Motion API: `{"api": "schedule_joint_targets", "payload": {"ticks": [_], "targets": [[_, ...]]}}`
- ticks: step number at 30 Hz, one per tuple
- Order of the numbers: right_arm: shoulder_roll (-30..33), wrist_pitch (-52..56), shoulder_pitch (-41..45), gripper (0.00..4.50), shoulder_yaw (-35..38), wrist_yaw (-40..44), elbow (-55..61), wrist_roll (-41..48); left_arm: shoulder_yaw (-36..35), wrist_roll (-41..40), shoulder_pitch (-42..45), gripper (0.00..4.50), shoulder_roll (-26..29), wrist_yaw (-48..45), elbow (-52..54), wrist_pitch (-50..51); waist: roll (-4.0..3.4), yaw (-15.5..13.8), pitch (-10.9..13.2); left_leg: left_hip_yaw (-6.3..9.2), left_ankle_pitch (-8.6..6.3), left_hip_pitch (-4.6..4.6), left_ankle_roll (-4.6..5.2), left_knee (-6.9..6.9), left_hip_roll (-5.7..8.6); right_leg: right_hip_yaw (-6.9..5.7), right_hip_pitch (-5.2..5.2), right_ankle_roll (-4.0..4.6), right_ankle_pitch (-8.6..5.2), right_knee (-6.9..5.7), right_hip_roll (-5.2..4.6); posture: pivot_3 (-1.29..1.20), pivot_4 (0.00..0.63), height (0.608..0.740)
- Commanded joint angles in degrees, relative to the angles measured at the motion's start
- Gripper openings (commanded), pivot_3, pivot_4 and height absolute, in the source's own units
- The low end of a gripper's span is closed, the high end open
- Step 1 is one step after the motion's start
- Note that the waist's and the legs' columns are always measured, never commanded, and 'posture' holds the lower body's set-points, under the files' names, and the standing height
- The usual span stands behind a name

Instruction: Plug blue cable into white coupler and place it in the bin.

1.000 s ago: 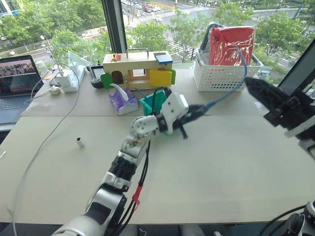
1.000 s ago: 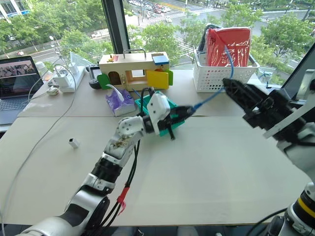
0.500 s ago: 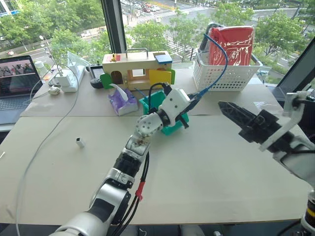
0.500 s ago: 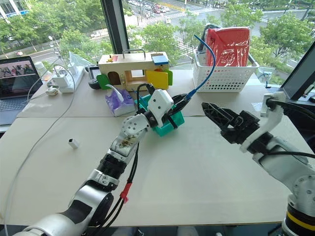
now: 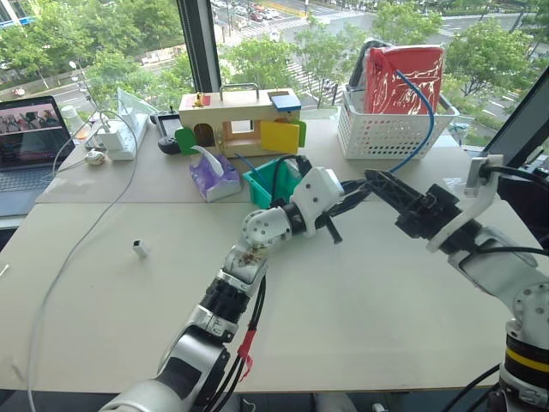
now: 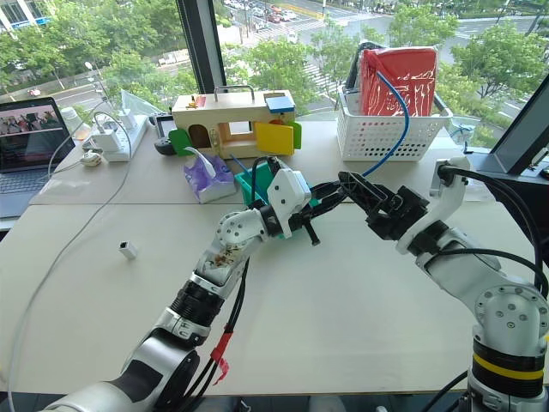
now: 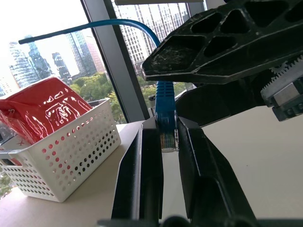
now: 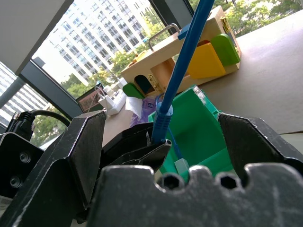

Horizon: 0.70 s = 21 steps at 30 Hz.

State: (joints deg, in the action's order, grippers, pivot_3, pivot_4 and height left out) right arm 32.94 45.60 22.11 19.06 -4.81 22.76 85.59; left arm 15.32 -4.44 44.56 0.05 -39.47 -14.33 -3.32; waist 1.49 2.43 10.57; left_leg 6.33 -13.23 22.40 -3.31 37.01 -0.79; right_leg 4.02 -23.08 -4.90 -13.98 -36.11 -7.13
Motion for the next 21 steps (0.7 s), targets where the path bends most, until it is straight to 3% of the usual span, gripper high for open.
{"api": "schedule_joint_targets", "payload": {"ticks": [1,6,20,21], "targets": [[-0.2,-1.9,0.8,1.64,1.5,0.6,1.8,1.2,0.5,-0.1,0.2,0.07,0.0,-0.2,2.7,-0.1,0.00,0.0,0.0,0.00,0.00,0.00,0.00,0.00,0.00,0.00,0.00,0.00,0.00,0.00,0.00,0.00,0.150,0.740],[-0.2,-1.9,0.2,0.03,1.5,0.7,2.1,2.2,0.3,-0.2,0.2,0.07,0.4,-0.1,2.3,0.0,0.00,0.0,0.0,0.00,0.00,-0.01,0.00,0.00,0.00,0.00,0.00,0.00,0.00,0.00,0.00,0.00,0.150,0.740],[0.0,-1.5,0.8,0.03,0.6,0.6,1.7,3.4,0.2,-0.1,0.4,0.07,0.2,0.5,2.2,0.1,0.00,0.0,0.0,0.00,0.00,-0.01,0.00,0.00,0.00,0.00,0.00,0.00,0.00,-0.01,0.00,0.00,0.150,0.740],[0.0,-1.3,0.6,0.46,0.5,1.0,2.0,4.4,0.2,-0.1,0.4,0.07,0.2,0.6,2.1,0.1,0.00,0.0,0.0,0.00,0.00,-0.01,0.00,0.00,0.00,0.00,0.00,0.00,0.00,0.00,0.00,0.00,0.150,0.740]]}}
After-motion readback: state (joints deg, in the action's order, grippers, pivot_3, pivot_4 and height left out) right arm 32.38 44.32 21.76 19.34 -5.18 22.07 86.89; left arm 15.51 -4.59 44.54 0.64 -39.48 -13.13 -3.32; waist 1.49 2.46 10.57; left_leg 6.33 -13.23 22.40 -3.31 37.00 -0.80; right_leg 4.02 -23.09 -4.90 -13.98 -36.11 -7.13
